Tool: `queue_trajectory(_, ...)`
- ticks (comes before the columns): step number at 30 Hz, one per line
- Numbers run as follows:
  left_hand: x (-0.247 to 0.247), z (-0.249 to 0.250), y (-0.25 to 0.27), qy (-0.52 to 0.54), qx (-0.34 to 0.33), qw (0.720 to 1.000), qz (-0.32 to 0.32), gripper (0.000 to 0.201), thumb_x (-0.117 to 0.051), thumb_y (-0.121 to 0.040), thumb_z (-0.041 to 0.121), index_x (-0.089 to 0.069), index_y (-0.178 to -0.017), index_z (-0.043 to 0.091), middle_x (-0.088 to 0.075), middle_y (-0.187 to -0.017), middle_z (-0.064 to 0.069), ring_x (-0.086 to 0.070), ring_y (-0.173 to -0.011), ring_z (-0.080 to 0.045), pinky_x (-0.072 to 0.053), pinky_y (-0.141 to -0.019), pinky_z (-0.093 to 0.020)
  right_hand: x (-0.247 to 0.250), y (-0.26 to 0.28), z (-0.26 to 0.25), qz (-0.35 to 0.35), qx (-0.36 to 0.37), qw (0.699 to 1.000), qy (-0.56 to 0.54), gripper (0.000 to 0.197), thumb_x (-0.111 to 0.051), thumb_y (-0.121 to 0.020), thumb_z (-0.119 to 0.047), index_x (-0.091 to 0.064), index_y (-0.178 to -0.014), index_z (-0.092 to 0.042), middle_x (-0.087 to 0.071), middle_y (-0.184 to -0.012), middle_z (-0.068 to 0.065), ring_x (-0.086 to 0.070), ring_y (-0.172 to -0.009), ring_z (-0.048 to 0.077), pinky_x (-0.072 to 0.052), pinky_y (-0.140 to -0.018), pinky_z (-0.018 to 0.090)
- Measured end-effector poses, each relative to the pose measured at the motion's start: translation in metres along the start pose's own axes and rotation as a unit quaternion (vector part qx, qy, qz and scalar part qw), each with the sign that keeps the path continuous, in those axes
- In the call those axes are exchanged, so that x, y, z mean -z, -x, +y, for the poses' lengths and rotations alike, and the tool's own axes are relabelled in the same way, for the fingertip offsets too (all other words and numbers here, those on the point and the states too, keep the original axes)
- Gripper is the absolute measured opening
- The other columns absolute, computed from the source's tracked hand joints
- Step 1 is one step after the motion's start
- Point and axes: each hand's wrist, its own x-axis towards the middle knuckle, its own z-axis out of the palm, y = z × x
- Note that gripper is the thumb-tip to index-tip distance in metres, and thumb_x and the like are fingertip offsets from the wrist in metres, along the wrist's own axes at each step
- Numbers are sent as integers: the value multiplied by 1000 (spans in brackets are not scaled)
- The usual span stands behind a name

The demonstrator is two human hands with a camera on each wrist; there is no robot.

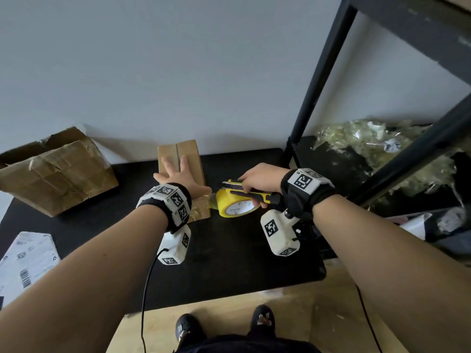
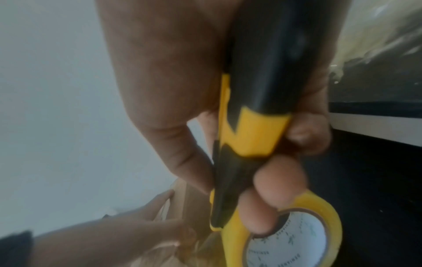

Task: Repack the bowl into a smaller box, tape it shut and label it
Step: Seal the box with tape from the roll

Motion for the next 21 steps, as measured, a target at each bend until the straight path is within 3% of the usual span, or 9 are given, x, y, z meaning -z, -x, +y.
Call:
queue_trajectory(6, 0, 0, 0, 4, -3, 1000, 2, 111, -71, -76, 48, 11, -149, 34, 26, -155, -4, 9, -141, -45, -17, -113, -56, -10, 3, -12, -1, -24, 999, 41, 31, -53, -88, -12, -56, -117, 0, -63, -69, 15, -57, -44, 20, -45, -45, 24)
queue_trajectory(11, -1, -2, -1, 6, -7, 1000, 6, 111, -72, -75, 47, 10, -149, 35, 24, -155, -4, 9, -141, -46, -19, -112, -57, -19, 1, -18, 2, -16, 998, 63, 29, -53, -88, -14, -60, -113, -1, -65, -67, 12, -58, -49, 19, -46, -48, 23)
queue_trajectory(18, -2, -2, -1, 9, -9, 1000, 10, 112, -72, -74, 43, 10, -149, 35, 24, -156, -5, 11, -141, -46, -20, -111, -57, -25, 0, -29, 6, -24, 995, 97, 24, -55, -84, -9, -62, -105, 0, -63, -62, 12, -57, -47, 21, -45, -46, 22)
queue_trajectory(21, -2, -1, -1, 9, -9, 1000, 10, 111, -72, -74, 42, 10, -149, 35, 24, -155, -5, 11, -141, -46, -20, -111, -57, -26, 2, -33, 33, -12, 992, 121, 21, -55, -81, -8, -64, -98, 1, -60, -60, 11, -56, -48, 22, -46, -51, 25)
